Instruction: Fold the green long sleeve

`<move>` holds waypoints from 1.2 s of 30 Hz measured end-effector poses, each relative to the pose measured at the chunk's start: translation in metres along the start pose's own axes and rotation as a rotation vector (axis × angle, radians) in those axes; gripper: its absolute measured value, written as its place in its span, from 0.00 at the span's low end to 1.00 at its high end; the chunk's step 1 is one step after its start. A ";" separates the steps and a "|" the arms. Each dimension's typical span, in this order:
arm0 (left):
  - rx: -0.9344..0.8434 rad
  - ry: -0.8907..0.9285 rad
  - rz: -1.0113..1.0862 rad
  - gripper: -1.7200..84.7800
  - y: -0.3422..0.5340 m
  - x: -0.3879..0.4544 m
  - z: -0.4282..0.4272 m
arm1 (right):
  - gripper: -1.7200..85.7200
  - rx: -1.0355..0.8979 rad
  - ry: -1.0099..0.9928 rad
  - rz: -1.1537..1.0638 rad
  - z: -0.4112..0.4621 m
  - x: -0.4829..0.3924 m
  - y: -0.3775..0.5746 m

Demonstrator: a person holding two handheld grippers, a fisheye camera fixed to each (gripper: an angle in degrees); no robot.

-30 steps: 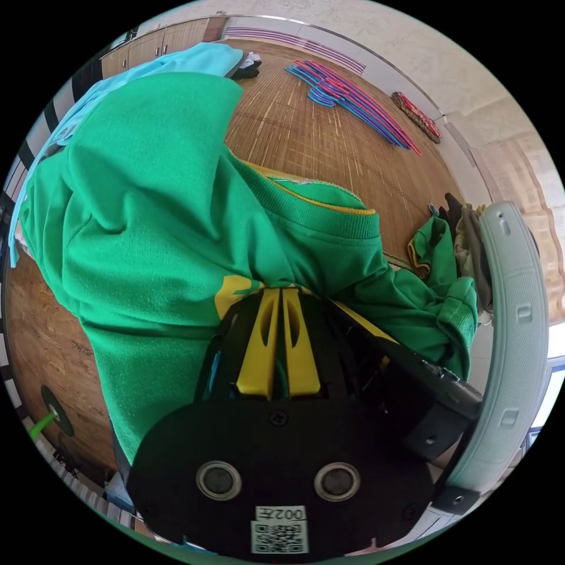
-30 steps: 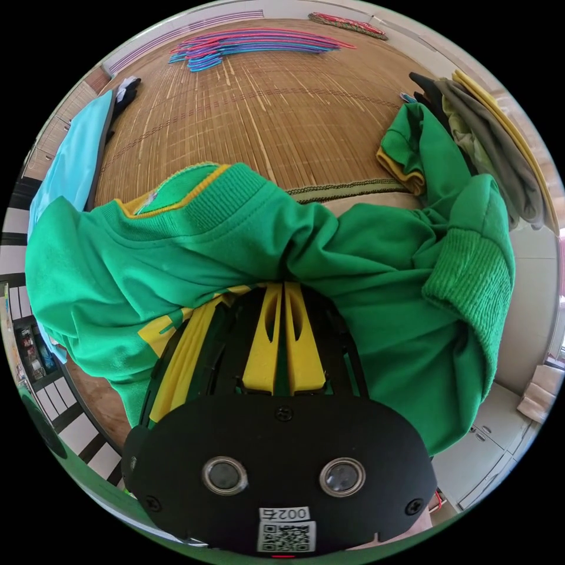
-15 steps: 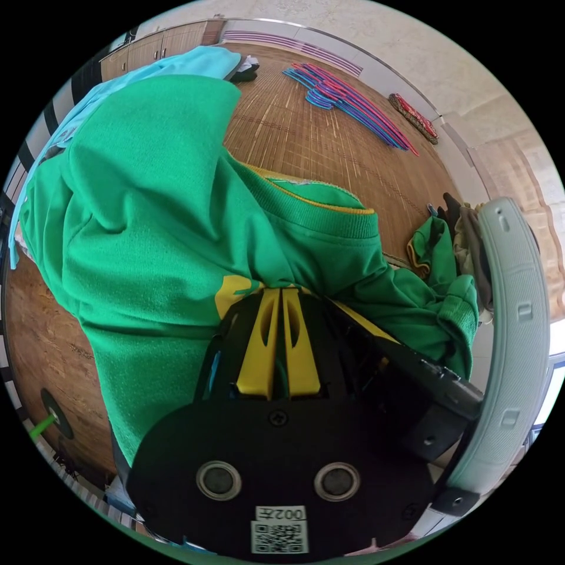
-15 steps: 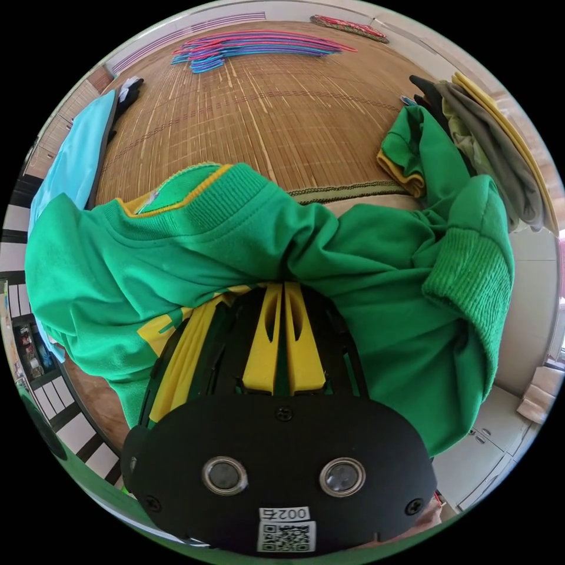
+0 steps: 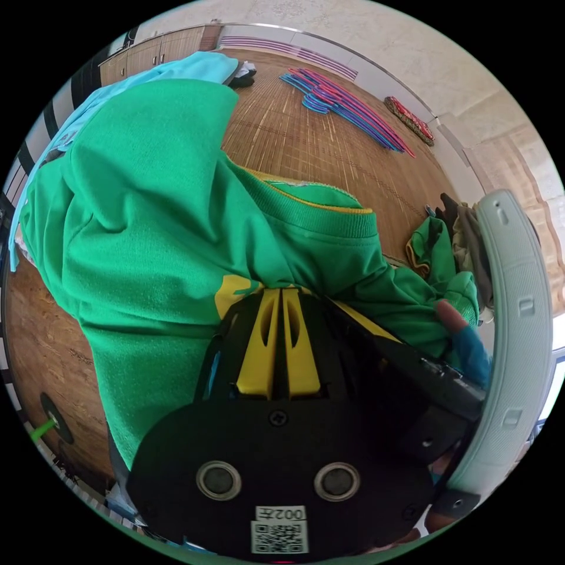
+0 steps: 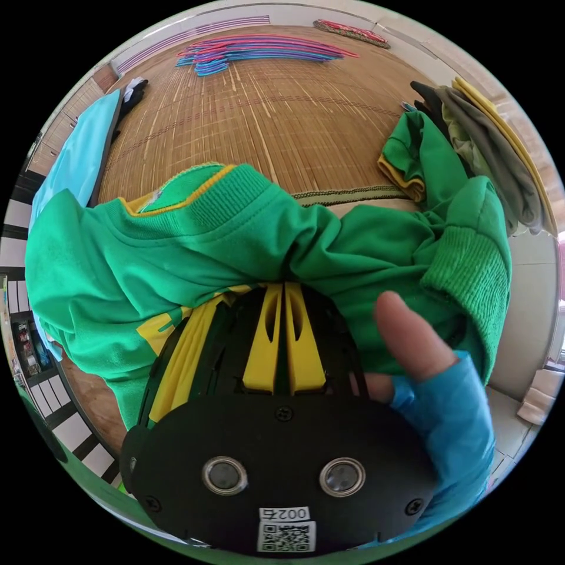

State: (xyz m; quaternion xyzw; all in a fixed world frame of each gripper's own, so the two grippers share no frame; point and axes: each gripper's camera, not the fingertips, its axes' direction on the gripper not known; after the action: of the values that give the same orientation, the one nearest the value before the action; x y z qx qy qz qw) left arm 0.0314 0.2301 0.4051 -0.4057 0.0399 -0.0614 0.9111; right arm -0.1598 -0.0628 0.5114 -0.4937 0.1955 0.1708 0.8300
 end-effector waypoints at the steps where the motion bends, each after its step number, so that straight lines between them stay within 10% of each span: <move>1: 0.007 -0.005 0.007 0.01 0.004 0.001 -0.001 | 0.01 0.008 -0.011 0.003 0.001 0.004 0.003; 24: 0.159 -0.087 0.096 0.01 0.102 0.002 -0.036 | 0.01 0.043 -0.055 -0.002 0.009 0.086 0.091; 36: 0.376 -0.135 0.118 0.01 0.182 -0.013 -0.123 | 0.01 0.420 -0.354 -0.208 -0.054 0.195 0.208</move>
State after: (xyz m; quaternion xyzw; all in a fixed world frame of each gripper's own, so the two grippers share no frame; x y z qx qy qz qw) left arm 0.0181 0.2618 0.1879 -0.2289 -0.0097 0.0131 0.9733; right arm -0.0983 0.0015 0.2356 -0.2912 0.0271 0.1241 0.9482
